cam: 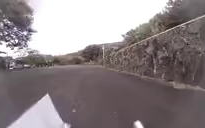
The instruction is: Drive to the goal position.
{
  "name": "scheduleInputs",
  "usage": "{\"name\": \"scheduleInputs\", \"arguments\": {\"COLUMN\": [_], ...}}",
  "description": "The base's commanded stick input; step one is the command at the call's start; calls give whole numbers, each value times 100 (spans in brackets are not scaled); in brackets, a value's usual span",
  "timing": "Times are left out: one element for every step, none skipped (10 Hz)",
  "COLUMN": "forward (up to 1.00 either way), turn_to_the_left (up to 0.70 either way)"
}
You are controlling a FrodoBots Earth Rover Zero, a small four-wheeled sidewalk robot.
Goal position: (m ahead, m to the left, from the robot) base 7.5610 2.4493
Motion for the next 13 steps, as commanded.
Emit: {"name": "scheduleInputs", "arguments": {"forward": [100,100,100,100,100,100,100,100,92,80,67,54,41], "turn_to_the_left": [0,0,0,0,0,0,0,0,0,0,0,0,0]}}
